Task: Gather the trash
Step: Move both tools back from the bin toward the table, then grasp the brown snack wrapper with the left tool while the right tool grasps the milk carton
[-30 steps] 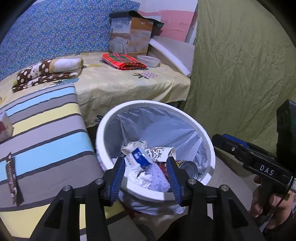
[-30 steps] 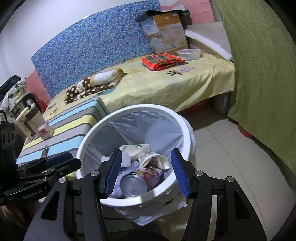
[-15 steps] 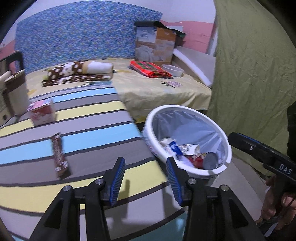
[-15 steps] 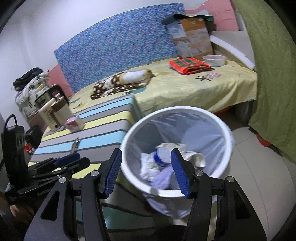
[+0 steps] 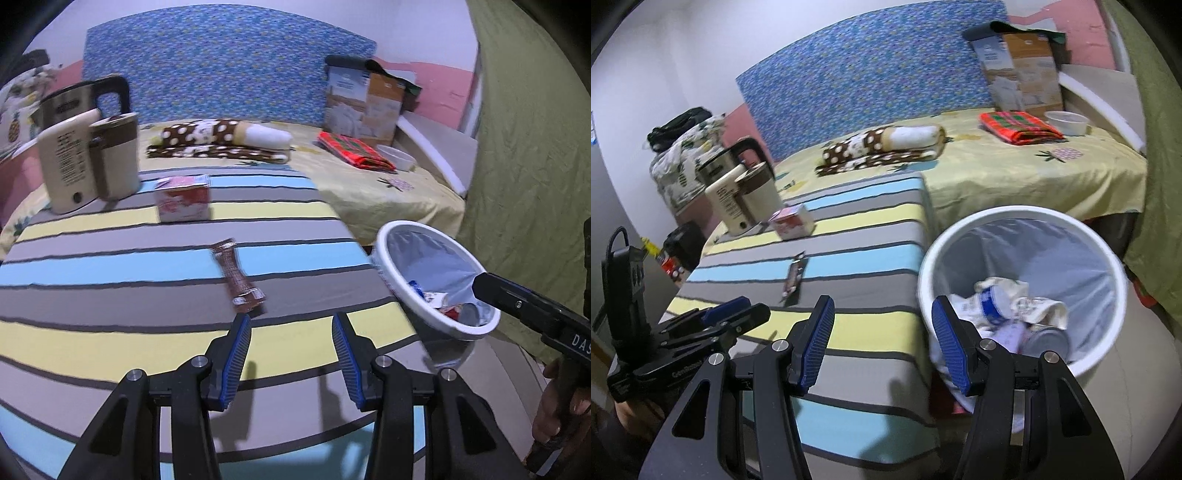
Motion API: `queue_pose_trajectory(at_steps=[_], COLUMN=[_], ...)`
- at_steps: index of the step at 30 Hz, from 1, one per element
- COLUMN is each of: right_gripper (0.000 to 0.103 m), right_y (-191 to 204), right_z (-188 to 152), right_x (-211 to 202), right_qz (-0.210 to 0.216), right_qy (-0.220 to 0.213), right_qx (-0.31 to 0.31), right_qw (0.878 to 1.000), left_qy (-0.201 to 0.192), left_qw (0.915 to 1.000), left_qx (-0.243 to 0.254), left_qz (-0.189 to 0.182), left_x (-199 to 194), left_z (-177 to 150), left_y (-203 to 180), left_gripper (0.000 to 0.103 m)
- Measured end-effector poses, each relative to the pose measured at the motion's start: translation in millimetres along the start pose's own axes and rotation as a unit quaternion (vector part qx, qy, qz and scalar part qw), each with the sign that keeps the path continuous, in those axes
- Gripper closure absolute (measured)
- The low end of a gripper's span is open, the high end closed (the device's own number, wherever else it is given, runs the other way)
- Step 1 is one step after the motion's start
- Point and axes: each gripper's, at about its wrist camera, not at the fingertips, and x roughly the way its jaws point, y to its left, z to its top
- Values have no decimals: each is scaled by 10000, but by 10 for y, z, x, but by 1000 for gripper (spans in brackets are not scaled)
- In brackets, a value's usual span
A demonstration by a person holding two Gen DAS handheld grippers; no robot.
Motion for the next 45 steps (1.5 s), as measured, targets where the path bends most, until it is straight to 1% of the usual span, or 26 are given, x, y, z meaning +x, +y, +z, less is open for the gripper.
queue_pose_trajectory(at_steps=[7,12,20,23,27,29,30,31,36,41,45], right_gripper=[46,46,46,46,46,46,46,46,46,46,46], right_y=[302,358,247,225,184,168,166,170,246,417,549], right_z=[26,62,88,111,140,160,168,178,262,345,406], right_x=[228,282,279,311,354,382,392,404,483,617,822], right_qz=[265,285,115,61,47,61,69,86,275,562,613], right_qy=[212,226,210,213,222,234,239,244,257,317,454], right_qx=[-301,-338,-238,-202,-185,-180,-189,-203,-384,-737,-1045], right_qw=[9990,9988,9994,9996,9996,9995,9995,9995,9986,9952,9916], left_qy=[-42,22,213,328,552,523,536,556,533,389,295], left_qw=[9994,9990,9982,9974,9957,9960,9960,9958,9959,9963,9960], left_qx=[-254,-390,-563,-639,-697,-621,-590,-576,-590,-615,-656], left_qz=[223,206,30,66,245,367,410,447,431,460,526], left_x=[-45,60,440,623,866,890,900,900,789,595,481], left_z=[-13,48,188,228,244,247,252,251,204,178,197], left_y=[360,500,438,406,385,353,346,350,439,582,730], left_gripper=[57,57,57,57,57,63,74,80,81,82,82])
